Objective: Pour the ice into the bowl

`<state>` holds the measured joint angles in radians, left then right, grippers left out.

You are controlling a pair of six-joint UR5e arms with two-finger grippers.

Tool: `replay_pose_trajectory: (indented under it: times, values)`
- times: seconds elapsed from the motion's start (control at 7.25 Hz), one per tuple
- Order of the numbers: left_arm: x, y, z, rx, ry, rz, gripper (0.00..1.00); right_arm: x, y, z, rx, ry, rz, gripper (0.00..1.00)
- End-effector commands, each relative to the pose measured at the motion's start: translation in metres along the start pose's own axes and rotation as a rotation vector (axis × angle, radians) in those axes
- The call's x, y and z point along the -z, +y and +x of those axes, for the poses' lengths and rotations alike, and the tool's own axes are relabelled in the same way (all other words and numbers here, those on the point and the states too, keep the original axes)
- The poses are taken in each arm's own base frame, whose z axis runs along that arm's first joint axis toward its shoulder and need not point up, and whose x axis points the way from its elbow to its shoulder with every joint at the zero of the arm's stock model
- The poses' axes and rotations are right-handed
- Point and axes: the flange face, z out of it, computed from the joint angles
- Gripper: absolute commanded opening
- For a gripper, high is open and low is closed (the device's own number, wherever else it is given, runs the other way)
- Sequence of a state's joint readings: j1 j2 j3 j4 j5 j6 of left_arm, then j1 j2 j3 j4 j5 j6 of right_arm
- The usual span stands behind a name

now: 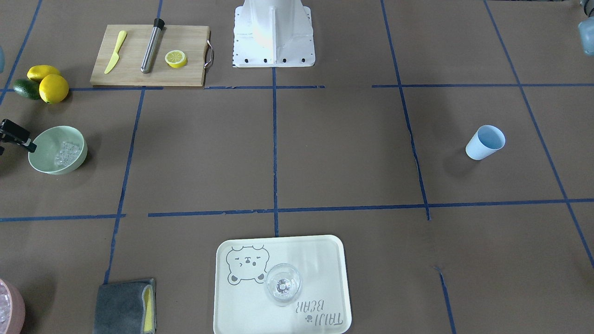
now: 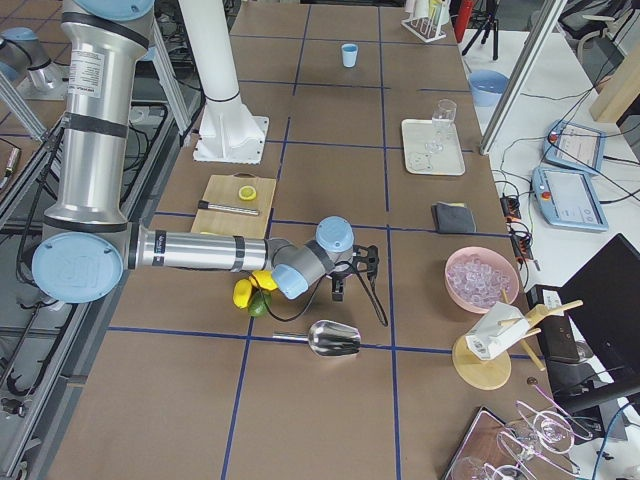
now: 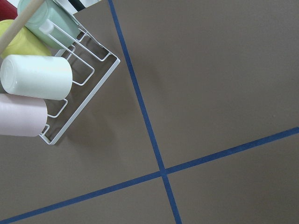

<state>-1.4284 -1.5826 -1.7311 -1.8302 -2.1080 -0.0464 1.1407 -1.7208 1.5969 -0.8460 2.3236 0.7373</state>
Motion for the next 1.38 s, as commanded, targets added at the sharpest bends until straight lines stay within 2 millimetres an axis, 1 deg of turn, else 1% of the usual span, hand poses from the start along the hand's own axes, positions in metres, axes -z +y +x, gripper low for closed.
replay_pose_trajectory:
  times: [0.0, 0.14, 0.28, 0.41, 0.55, 0.69, 0.83, 0.97, 1.24]
  values:
    - [-0.003, 0.003, -0.003, 0.009, 0.0, -0.008, 1.0, 0.039, -0.024, 0.032, 0.095, 0.089, -0.025, 1.0]
    - [-0.004, 0.005, -0.003, 0.016, 0.002, -0.012, 1.0, 0.066, -0.039, 0.056, 0.118, 0.117, -0.042, 1.0]
    - [-0.005, 0.007, -0.002, 0.021, 0.026, -0.019, 1.0, 0.094, -0.054, 0.075, 0.181, 0.125, -0.054, 1.0]
    - [-0.006, 0.011, 0.0, 0.026, 0.058, -0.025, 1.0, 0.119, -0.055, 0.094, 0.139, 0.083, -0.057, 1.0]
    - [-0.006, 0.011, 0.0, 0.027, 0.06, -0.025, 1.0, 0.139, -0.053, 0.106, 0.115, 0.052, -0.022, 1.0]
    - [-0.005, 0.011, 0.0, 0.033, 0.075, -0.026, 1.0, 0.144, -0.046, 0.121, 0.082, 0.053, -0.013, 1.0]
    - [-0.007, 0.022, -0.006, 0.051, 0.096, -0.038, 1.0, 0.148, -0.042, 0.127, 0.071, 0.054, -0.007, 1.0]
    - [-0.006, 0.038, -0.025, 0.096, 0.088, -0.046, 1.0, 0.151, -0.039, 0.132, 0.055, 0.068, 0.003, 1.0]
    - [-0.019, 0.071, -0.074, 0.22, 0.167, -0.076, 1.0, 0.151, -0.044, 0.134, 0.054, 0.097, 0.007, 1.0]
